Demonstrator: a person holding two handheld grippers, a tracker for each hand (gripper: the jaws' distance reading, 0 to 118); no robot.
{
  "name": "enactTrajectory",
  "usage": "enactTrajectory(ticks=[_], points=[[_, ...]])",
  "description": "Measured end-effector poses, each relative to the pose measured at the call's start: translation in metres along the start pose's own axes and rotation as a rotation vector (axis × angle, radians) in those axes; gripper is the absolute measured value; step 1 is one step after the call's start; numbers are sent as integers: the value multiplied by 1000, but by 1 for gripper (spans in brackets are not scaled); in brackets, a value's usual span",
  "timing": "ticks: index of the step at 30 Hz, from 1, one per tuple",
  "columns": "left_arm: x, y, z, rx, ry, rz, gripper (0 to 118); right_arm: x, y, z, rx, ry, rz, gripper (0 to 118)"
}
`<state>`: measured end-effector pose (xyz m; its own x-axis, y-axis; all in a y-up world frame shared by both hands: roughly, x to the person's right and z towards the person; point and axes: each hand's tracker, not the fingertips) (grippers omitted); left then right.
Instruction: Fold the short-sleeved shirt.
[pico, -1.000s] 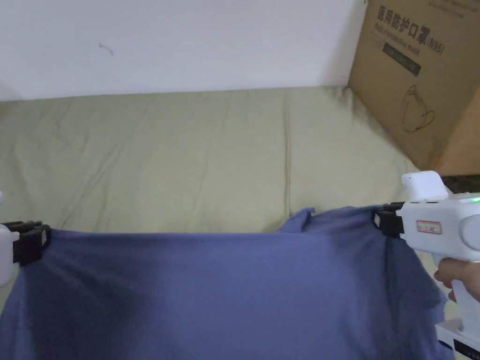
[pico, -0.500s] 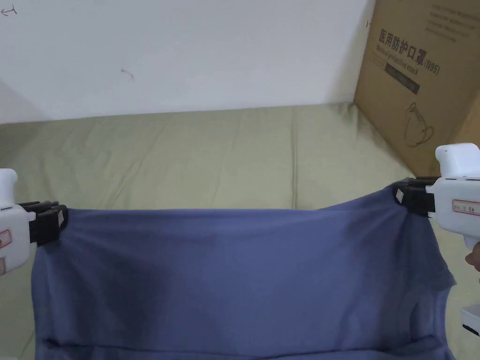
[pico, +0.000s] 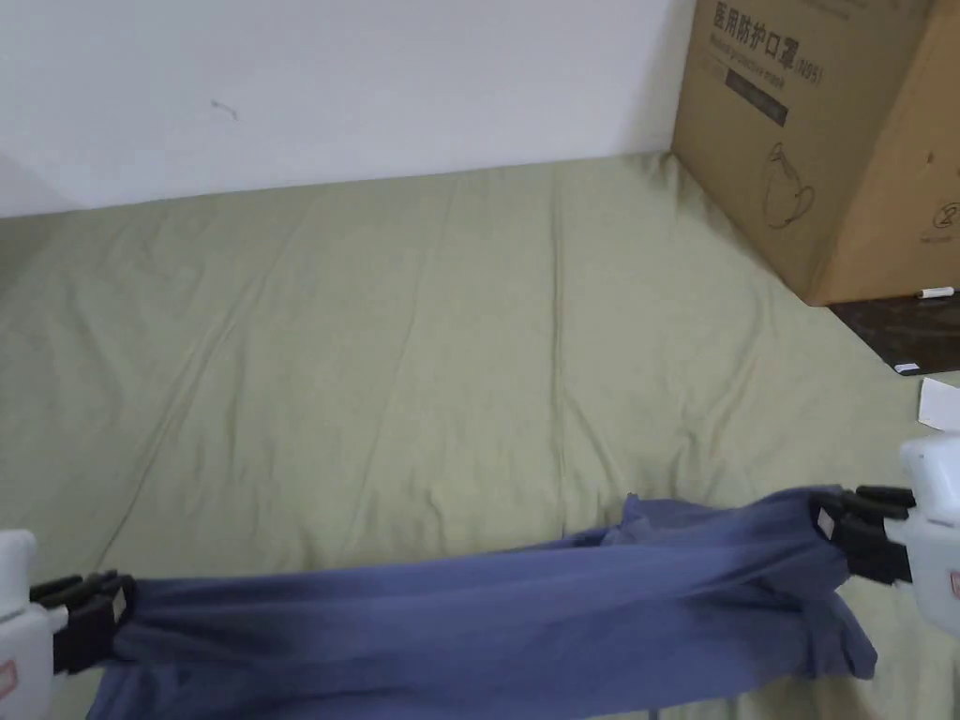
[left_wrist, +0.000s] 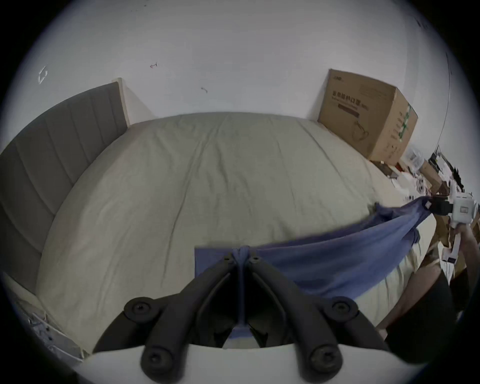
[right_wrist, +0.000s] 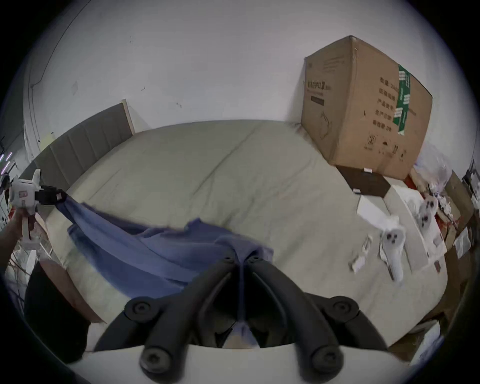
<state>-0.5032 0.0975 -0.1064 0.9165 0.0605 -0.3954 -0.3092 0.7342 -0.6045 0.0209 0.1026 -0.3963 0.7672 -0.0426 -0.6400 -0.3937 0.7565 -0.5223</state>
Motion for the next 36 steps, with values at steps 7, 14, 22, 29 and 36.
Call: enactTrajectory(ticks=[7, 14, 22, 29, 36], points=[[-8, -49, -2, -74, -10, 39, 2, 1, -51, -3, -76, -38, 44, 0], [-12, -78, -38, -159, 20, -8, 2, 4, -82, -36, -176, -77, 65, 0], [-2, -78, -21, -118, 107, 3, 94, 2, -90, -32, -153, -151, -17, 55], [26, -41, 96, 243, 167, 8, 107, -22, -51, 71, 235, -288, -65, 111], [67, -11, 163, 443, 101, 7, 0, -78, 15, 142, 516, -219, -65, 76]])
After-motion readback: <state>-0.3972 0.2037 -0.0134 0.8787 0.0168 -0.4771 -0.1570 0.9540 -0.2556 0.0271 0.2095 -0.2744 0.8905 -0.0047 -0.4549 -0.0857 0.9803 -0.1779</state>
